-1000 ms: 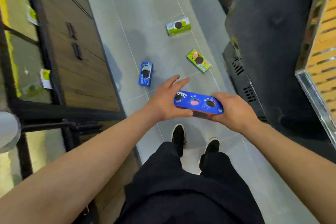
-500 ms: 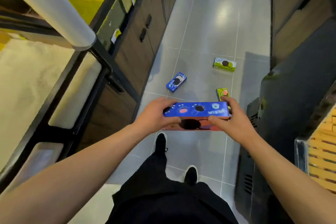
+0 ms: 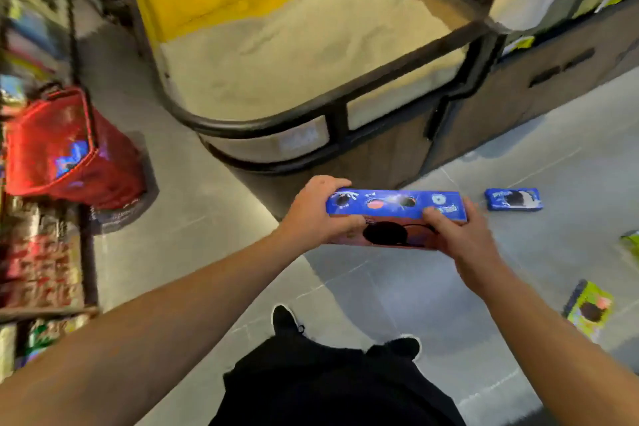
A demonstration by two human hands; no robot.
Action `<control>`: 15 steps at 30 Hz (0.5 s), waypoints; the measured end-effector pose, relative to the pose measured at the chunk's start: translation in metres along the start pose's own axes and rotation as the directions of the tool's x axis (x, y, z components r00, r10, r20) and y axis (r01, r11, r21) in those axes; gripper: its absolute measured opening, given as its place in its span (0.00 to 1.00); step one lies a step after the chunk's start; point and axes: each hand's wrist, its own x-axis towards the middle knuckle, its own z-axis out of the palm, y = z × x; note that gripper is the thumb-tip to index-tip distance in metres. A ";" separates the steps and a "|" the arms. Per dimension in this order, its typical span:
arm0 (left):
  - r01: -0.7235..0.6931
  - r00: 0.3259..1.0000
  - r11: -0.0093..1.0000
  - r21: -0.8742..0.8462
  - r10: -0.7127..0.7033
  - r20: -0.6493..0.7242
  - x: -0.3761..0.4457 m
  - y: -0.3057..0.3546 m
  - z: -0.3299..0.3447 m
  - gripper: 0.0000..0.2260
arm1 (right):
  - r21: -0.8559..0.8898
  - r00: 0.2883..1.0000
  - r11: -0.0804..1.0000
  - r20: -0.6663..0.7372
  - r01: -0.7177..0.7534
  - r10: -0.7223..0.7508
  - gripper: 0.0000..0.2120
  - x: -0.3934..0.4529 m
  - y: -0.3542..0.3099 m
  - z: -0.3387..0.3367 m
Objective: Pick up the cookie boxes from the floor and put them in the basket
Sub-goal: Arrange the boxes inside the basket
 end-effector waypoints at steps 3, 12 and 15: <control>0.235 0.948 0.945 -0.225 -0.275 -0.163 -0.048 -0.067 -0.049 0.34 | -0.029 0.988 0.999 0.150 -0.017 0.021 0.26 0.009 -0.003 0.088; 0.139 0.731 0.545 -0.827 -0.620 -0.286 -0.175 -0.244 -0.186 0.35 | -0.203 0.890 0.975 0.457 0.086 0.016 0.22 0.001 -0.001 0.372; 0.121 0.654 0.544 -0.831 -0.673 -0.346 -0.205 -0.290 -0.231 0.35 | -0.285 0.829 0.950 0.556 0.129 0.054 0.16 0.005 -0.006 0.456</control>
